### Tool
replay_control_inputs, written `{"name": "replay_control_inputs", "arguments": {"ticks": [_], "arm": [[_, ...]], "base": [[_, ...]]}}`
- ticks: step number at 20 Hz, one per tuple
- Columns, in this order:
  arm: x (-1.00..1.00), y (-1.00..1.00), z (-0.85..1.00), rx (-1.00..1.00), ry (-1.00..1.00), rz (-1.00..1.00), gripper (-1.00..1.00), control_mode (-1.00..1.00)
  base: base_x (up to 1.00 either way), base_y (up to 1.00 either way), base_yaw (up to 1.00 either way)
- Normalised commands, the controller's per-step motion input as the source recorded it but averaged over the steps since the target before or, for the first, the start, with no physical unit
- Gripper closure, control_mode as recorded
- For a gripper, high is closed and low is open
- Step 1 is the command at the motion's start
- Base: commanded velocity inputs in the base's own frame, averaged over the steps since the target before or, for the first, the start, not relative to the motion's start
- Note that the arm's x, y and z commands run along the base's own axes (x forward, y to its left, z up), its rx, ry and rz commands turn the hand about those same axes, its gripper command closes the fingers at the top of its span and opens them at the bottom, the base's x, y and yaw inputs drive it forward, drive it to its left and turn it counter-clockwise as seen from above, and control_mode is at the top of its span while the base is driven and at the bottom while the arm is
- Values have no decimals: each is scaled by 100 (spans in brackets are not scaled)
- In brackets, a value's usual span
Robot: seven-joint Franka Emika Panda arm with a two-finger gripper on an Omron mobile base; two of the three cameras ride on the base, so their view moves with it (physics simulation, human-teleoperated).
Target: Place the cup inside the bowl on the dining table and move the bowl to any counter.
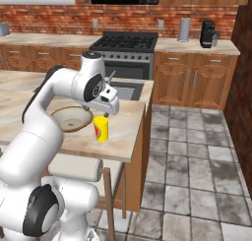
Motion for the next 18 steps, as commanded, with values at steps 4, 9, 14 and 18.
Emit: {"name": "replay_control_inputs", "arguments": {"ticks": [4, 9, 14, 18], "arm": [[30, 0, -11, 0, 5, 0, -100, -100], [38, 0, -14, 0, 4, 0, -100, -100], [34, 0, -11, 0, 4, 0, -100, -100], [7, -5, -5, 0, 3, 0, -100, -100]], "base": [[0, 0, 0], [0, 0, 0], [0, 0, 0], [0, 0, 0]]}}
